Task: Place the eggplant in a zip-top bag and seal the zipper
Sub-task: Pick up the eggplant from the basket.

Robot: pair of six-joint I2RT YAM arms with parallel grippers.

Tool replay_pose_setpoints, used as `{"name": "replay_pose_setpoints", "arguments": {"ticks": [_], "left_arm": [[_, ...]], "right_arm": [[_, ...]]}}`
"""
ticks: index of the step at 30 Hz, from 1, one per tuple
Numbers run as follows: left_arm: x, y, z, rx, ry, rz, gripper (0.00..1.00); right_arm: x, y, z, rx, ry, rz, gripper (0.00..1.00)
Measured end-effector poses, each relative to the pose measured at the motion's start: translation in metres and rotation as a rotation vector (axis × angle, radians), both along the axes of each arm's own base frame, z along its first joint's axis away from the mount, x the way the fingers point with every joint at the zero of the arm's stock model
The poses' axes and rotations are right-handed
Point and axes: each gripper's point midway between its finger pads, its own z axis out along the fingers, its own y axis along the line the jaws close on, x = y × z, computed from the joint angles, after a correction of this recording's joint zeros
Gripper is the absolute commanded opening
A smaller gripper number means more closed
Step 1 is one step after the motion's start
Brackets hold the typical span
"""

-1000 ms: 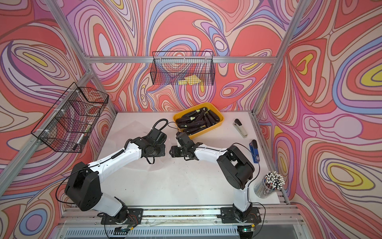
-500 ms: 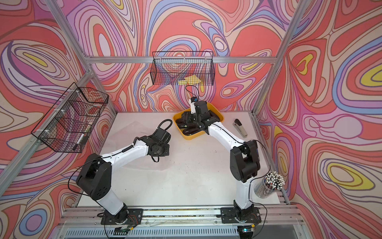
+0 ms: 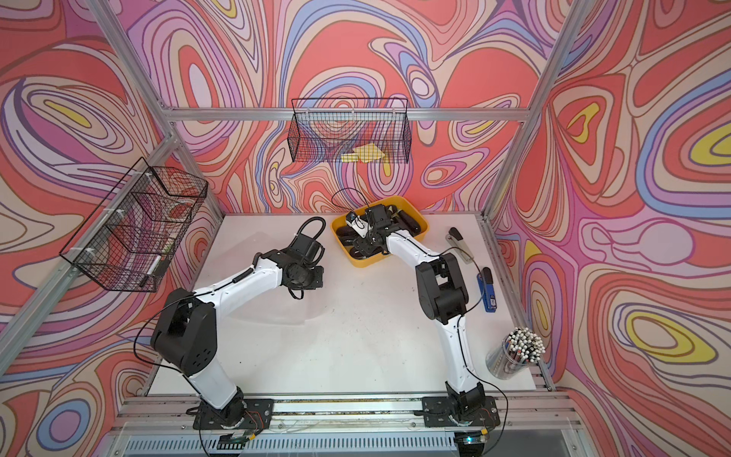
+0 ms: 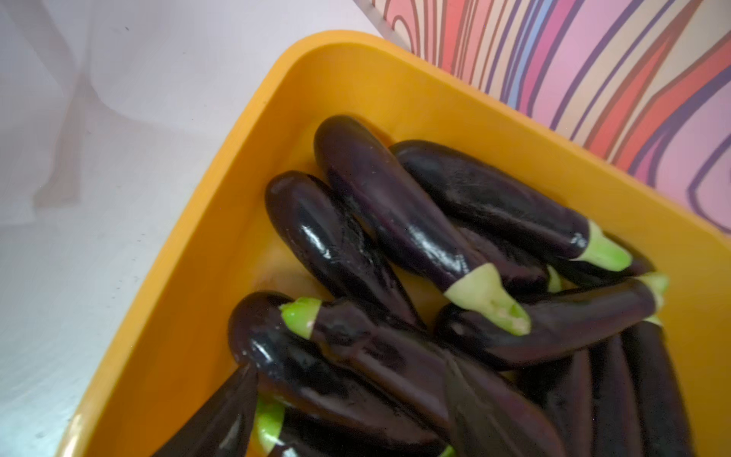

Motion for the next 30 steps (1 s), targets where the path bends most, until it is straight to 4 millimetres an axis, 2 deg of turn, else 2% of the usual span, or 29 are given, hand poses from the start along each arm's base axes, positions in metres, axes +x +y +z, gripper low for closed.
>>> {"name": "replay_pose_setpoints", "arguments": {"ticks": [3, 6, 9, 13, 17, 20, 24, 30], "left_arm": [[0.0, -0.001, 0.0, -0.003, 0.001, -0.007, 0.0], [-0.001, -0.001, 0.0, -0.004, 0.005, -0.013, 0.0], [-0.002, -0.001, 0.0, -0.001, 0.009, -0.017, 0.0], [-0.003, 0.0, -0.001, 0.002, 0.013, -0.016, 0.0], [-0.004, 0.002, -0.001, 0.007, 0.02, -0.015, 0.0], [-0.005, 0.005, -0.001, 0.015, 0.022, -0.013, 0.0], [-0.005, 0.007, 0.006, 0.021, 0.005, -0.018, 0.0], [-0.005, 0.008, 0.013, 0.022, -0.014, -0.022, 0.0]], "right_arm": [[0.012, -0.011, -0.004, -0.061, -0.05, -0.011, 0.76], [0.02, -0.023, -0.02, -0.104, -0.053, -0.017, 0.76], [0.031, -0.028, -0.022, -0.102, -0.087, -0.022, 0.73], [0.038, -0.034, -0.033, -0.113, -0.092, -0.036, 0.53], [0.04, -0.035, -0.034, -0.093, -0.094, -0.051, 0.36], [0.03, -0.038, -0.038, -0.078, -0.076, -0.069, 0.34], [-0.006, -0.049, -0.039, -0.058, -0.01, -0.095, 0.34], [-0.051, -0.058, -0.018, -0.015, 0.045, -0.146, 0.33]]}}
